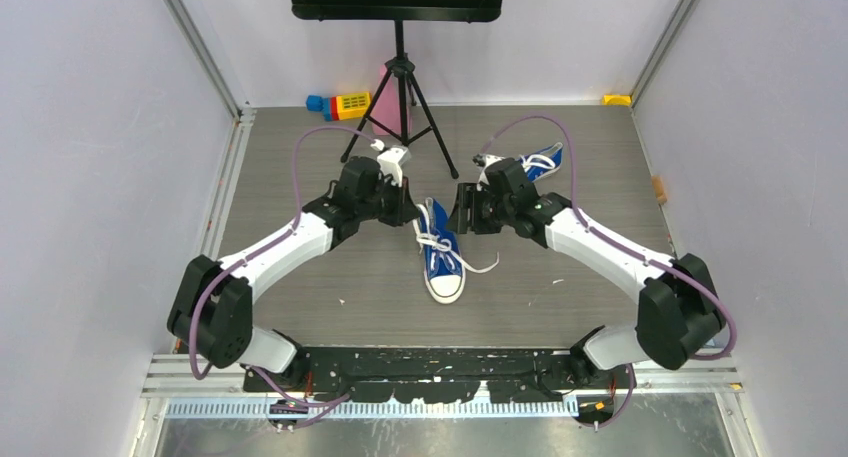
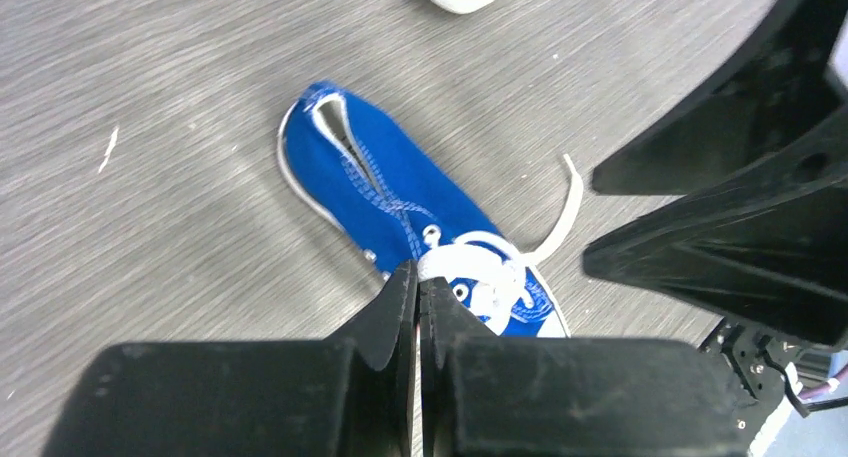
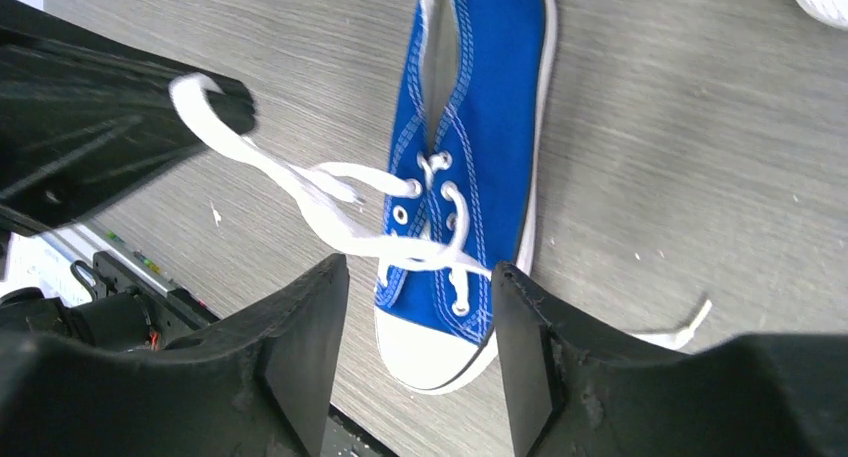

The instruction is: Tie the shoes

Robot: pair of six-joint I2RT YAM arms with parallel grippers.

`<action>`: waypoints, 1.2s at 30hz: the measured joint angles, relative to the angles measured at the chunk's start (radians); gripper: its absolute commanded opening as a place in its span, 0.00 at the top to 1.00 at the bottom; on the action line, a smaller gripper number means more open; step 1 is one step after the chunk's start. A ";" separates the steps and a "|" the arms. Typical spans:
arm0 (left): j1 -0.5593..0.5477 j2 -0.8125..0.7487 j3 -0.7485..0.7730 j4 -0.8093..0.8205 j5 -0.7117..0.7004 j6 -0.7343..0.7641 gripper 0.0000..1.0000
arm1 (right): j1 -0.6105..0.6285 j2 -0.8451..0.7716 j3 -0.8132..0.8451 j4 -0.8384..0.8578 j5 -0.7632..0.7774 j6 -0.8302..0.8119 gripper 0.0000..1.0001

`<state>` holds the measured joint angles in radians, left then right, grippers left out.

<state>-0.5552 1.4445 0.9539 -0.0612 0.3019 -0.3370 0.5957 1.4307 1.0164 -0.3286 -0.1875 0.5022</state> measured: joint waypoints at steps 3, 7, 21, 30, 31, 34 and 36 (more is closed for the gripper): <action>0.000 -0.027 0.007 -0.074 -0.055 0.014 1.00 | -0.004 -0.051 -0.053 0.000 0.015 0.010 0.28; 0.000 -0.069 0.007 -0.147 -0.118 0.040 1.00 | -0.009 -0.094 -0.129 -0.002 0.022 0.011 0.30; -0.084 -0.071 0.172 -0.276 -0.282 0.180 1.00 | -0.009 0.051 -0.162 0.061 -0.033 -0.069 0.37; -0.158 -0.010 0.209 -0.311 -0.366 0.245 1.00 | -0.009 0.131 -0.182 0.187 -0.069 -0.076 0.53; -0.158 -0.006 0.209 -0.314 -0.373 0.247 1.00 | -0.009 0.138 -0.182 0.198 -0.070 -0.076 0.56; -0.158 -0.001 0.209 -0.315 -0.386 0.251 1.00 | -0.009 0.161 -0.182 0.227 -0.080 -0.073 0.66; -0.158 0.000 0.209 -0.315 -0.394 0.253 1.00 | -0.010 0.169 -0.182 0.230 -0.080 -0.073 0.76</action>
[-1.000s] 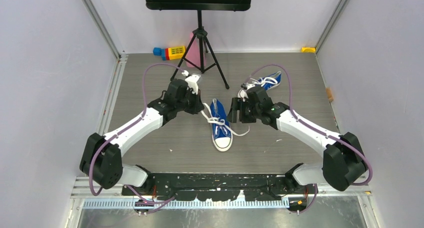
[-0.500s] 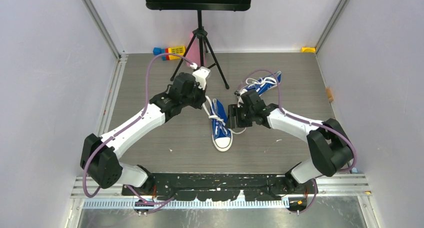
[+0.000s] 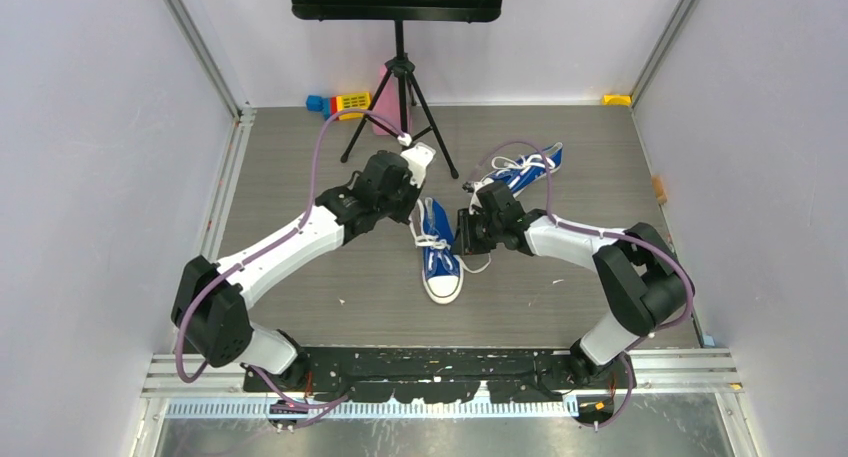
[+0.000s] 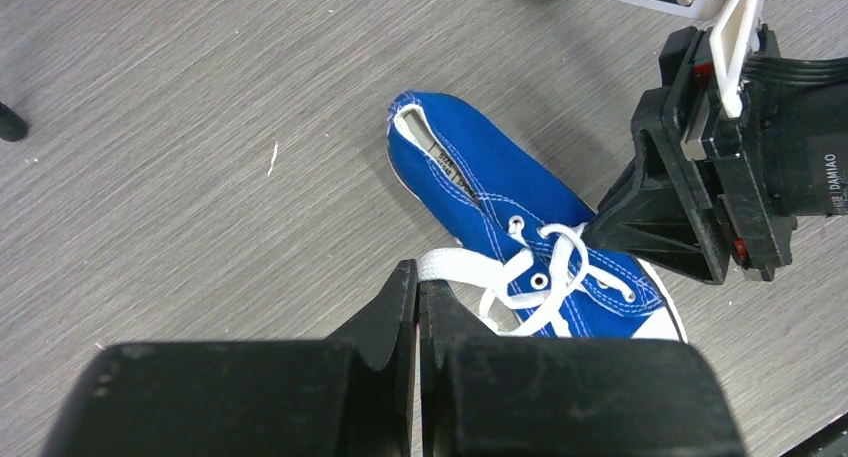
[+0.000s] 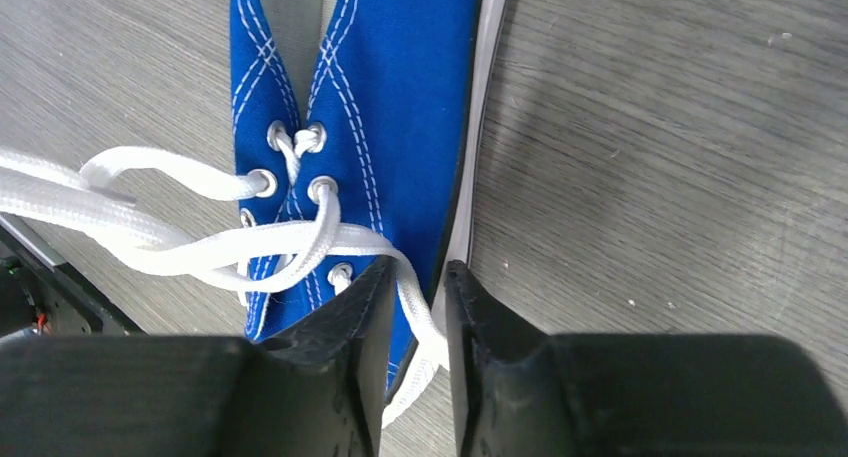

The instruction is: Tie the shoes

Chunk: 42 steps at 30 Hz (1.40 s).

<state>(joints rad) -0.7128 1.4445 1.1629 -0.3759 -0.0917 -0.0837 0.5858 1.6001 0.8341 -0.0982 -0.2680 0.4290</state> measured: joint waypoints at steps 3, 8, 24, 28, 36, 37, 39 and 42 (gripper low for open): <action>0.000 0.007 0.013 -0.007 -0.010 0.010 1.00 | -0.001 -0.001 -0.001 0.002 0.001 0.002 0.87; -0.001 0.032 0.081 -0.038 -0.051 0.035 1.00 | -0.001 -0.023 -0.023 0.008 0.012 0.014 0.99; -0.116 0.137 0.181 -0.183 -0.468 0.185 1.00 | -0.001 -0.091 -0.025 -0.150 0.141 0.049 1.00; -0.078 0.101 0.114 -0.223 -0.470 0.076 1.00 | -0.005 -0.105 -0.022 -0.201 0.186 0.063 1.00; 0.186 -0.050 -0.188 -0.232 -0.212 -0.169 1.00 | -0.087 -0.156 -0.018 -0.288 0.328 0.098 1.00; 0.217 -0.054 -0.214 -0.231 -0.167 -0.195 1.00 | -0.098 -0.157 -0.018 -0.291 0.335 0.098 1.00; 0.264 -0.047 -0.253 -0.229 -0.091 -0.241 1.00 | -0.127 -0.158 -0.018 -0.302 0.364 0.106 1.00; 0.303 0.003 -0.278 -0.227 0.002 -0.295 1.00 | -0.155 -0.158 -0.018 -0.317 0.404 0.119 1.00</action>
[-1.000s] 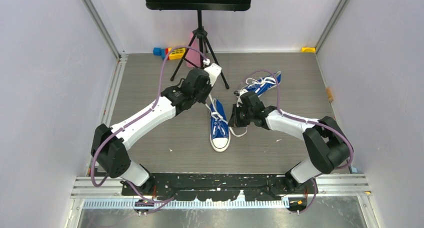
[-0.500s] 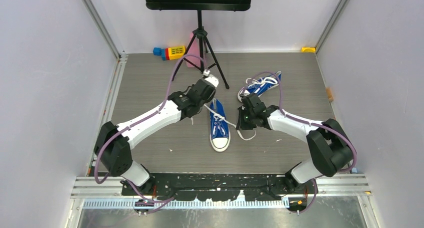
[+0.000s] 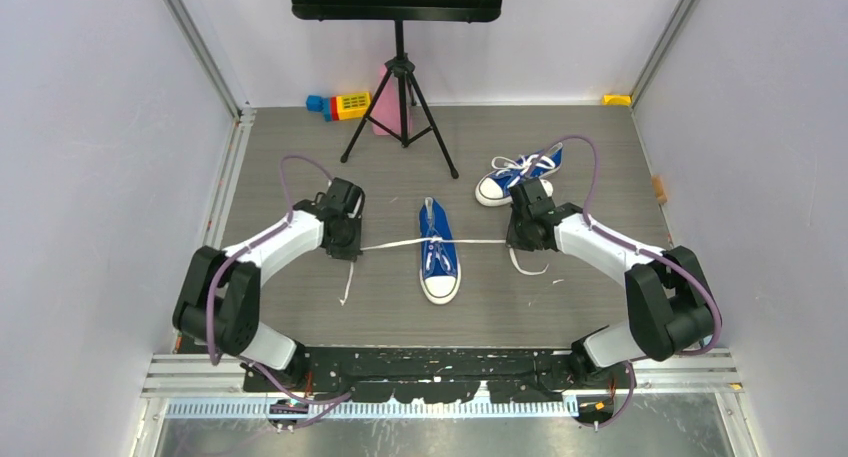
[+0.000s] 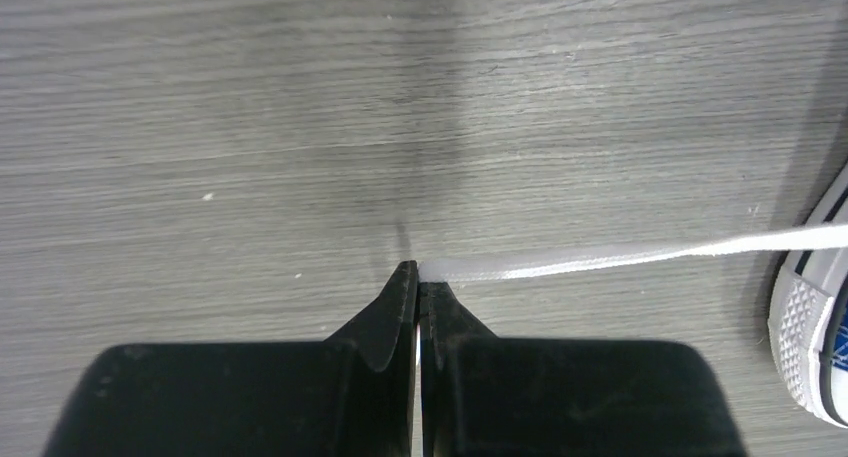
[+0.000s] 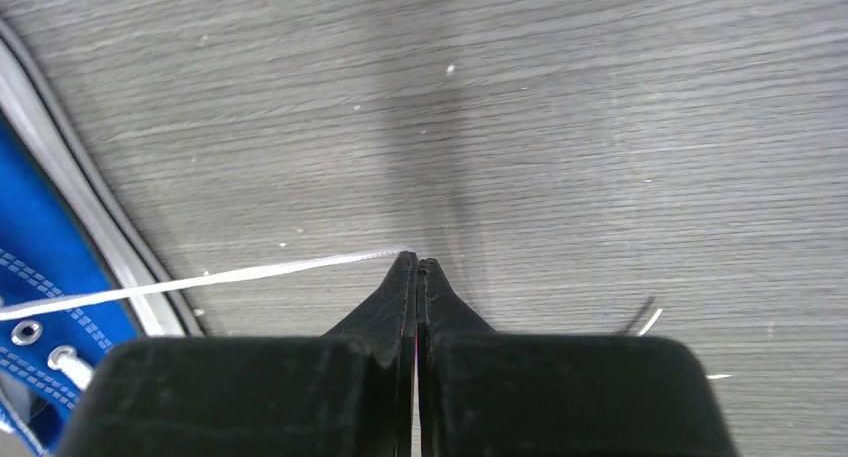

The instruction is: Tie the shoes

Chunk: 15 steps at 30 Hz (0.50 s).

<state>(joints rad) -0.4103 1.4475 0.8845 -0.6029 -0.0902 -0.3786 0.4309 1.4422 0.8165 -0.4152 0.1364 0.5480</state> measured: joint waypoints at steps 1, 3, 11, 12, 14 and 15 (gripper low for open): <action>0.011 0.025 -0.002 0.005 0.022 -0.014 1.00 | -0.006 0.000 0.000 -0.004 0.012 0.003 1.00; 0.033 0.074 -0.011 0.020 0.055 -0.040 1.00 | -0.012 0.000 0.000 -0.011 0.036 0.010 1.00; 0.159 0.094 -0.048 0.080 0.120 -0.133 1.00 | -0.014 0.000 0.001 -0.037 0.123 0.035 1.00; 0.167 0.087 -0.056 0.089 0.120 -0.139 1.00 | -0.014 0.000 0.001 -0.039 0.128 0.035 1.00; 0.172 0.085 -0.057 0.090 0.121 -0.142 1.00 | -0.014 0.002 0.003 -0.043 0.131 0.035 1.00; 0.171 0.085 -0.056 0.089 0.121 -0.140 1.00 | -0.014 0.005 0.007 -0.045 0.130 0.034 1.00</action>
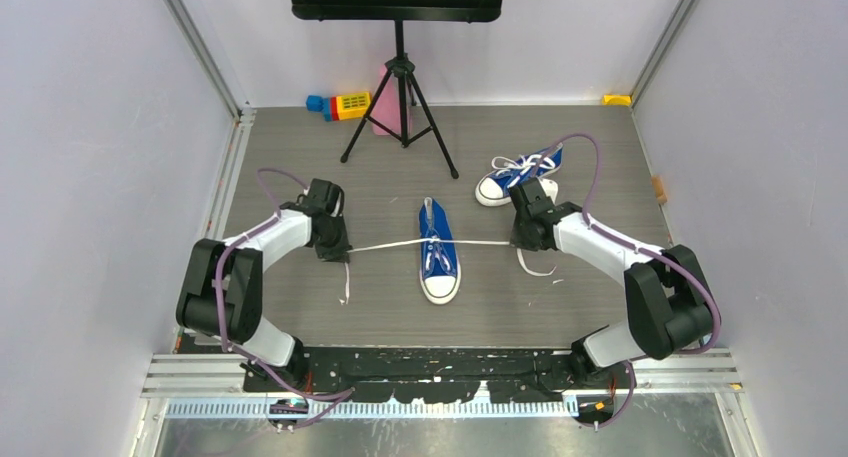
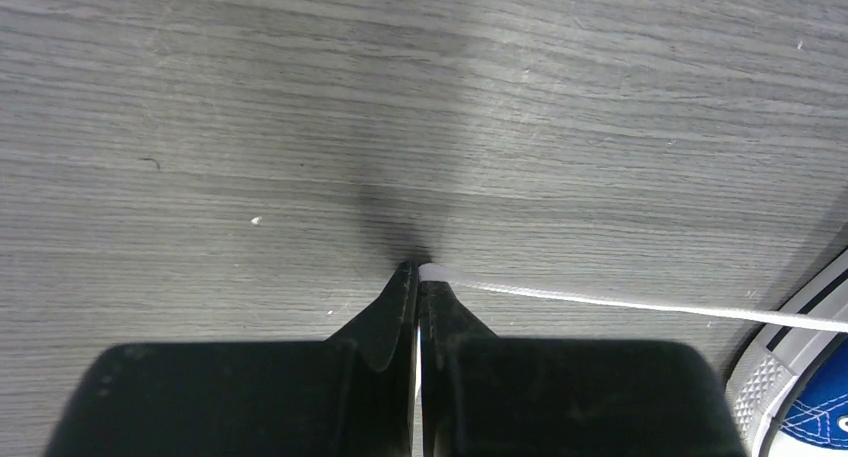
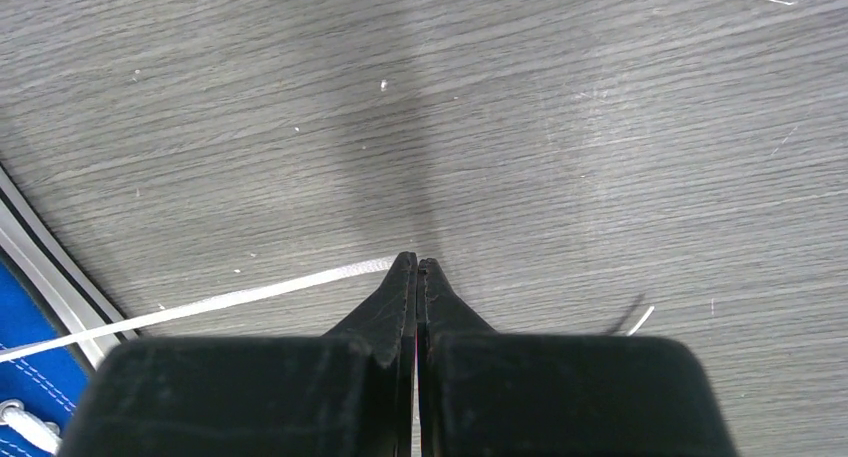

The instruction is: Tie the shoes

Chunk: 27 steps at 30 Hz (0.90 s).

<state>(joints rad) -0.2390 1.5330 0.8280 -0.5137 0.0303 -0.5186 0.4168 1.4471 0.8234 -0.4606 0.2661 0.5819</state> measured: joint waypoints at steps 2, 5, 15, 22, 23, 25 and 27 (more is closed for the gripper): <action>-0.010 0.006 0.006 -0.004 0.005 0.013 0.95 | 0.000 0.006 0.008 -0.005 -0.008 -0.005 1.00; -0.050 0.016 0.024 -0.011 -0.007 0.038 0.72 | 0.000 0.006 0.018 -0.008 -0.054 -0.024 0.93; -0.281 -0.024 0.111 -0.071 -0.112 0.149 0.48 | 0.000 -0.057 0.023 -0.024 -0.236 -0.072 0.45; -0.349 -0.022 0.194 -0.073 -0.187 0.262 0.47 | 0.000 -0.131 0.026 -0.048 -0.279 -0.084 0.38; -0.355 -0.018 0.199 -0.073 -0.187 0.275 0.47 | 0.000 -0.137 0.027 -0.050 -0.281 -0.084 0.37; -0.364 0.005 0.212 -0.070 -0.178 0.304 0.48 | 0.000 -0.147 0.033 -0.054 -0.288 -0.085 0.36; -0.369 0.048 0.230 -0.068 -0.156 0.328 0.48 | 0.000 -0.154 0.041 -0.057 -0.293 -0.087 0.35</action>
<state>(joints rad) -0.6083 1.5814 1.0584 -0.5812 -0.1261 -0.1909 0.4168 1.2930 0.8642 -0.5179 -0.0269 0.4950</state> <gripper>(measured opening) 0.526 0.638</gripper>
